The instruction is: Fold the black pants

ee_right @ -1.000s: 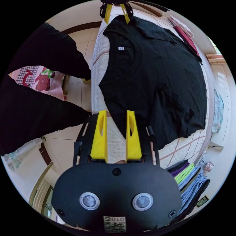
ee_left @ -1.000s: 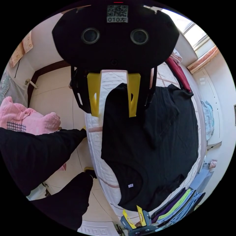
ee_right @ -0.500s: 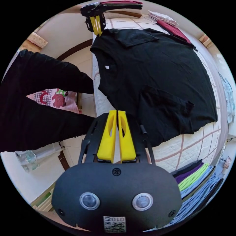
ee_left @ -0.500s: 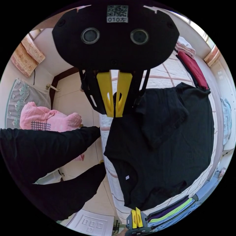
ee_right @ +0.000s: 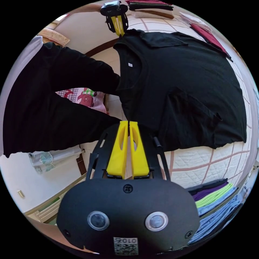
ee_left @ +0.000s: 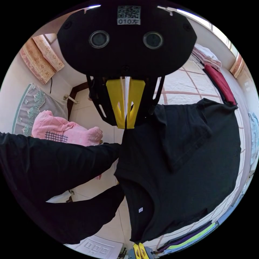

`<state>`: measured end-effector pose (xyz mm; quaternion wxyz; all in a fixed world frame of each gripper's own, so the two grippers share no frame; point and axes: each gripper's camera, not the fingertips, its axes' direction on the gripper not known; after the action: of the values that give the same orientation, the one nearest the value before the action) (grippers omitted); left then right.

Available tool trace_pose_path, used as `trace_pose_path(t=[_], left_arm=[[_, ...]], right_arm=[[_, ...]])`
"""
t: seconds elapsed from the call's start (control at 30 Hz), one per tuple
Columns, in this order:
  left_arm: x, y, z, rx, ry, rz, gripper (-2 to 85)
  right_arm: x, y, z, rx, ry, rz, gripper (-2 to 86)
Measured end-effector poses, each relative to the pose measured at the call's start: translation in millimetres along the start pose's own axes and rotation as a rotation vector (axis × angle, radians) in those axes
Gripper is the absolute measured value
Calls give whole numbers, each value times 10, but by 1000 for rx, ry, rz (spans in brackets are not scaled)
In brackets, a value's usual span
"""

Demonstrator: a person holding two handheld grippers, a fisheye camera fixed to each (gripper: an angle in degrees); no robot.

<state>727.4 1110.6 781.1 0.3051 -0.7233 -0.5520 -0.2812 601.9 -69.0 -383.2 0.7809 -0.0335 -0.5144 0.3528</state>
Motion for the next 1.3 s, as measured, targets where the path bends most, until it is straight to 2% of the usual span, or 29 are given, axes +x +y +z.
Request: trace_pose_path(t=[0.33,0.5,0.57,0.67,0.77,0.87,0.97,1.1,1.17,1.23,1.3], left_arm=[[-57,205,-224,9,181,-142,-1],[-464,403,-364,27,293,-160,-1],[-974,627,-495,64,449,-187,-1],[-1843,1005,-646,149,584,-245,-1],[-2785,1326,-653,233,620,-278,0],[-3647,1514,-528,277,629,-332,1],[-4194,1532,-298,208,622,-378,5],[-4383,1499,-124,140,615,-401,17],[-4325,1585,-192,170,560,-412,38],[-4258,1822,-323,267,505,-504,57],[-4132,2208,-533,445,441,-649,74]], right_arm=[[-53,301,-218,9,-154,124,30],[369,468,-508,55,-153,165,30],[708,537,-715,98,-155,169,30],[1506,612,-996,156,-208,173,30],[2383,623,-1042,169,-284,164,31],[3161,594,-926,166,-300,211,32],[3672,549,-724,153,-323,272,34],[3867,523,-541,93,-382,277,42],[3862,608,-587,109,-362,297,48],[3816,807,-761,195,-228,393,59],[3604,1230,-1112,430,-93,527,81]])
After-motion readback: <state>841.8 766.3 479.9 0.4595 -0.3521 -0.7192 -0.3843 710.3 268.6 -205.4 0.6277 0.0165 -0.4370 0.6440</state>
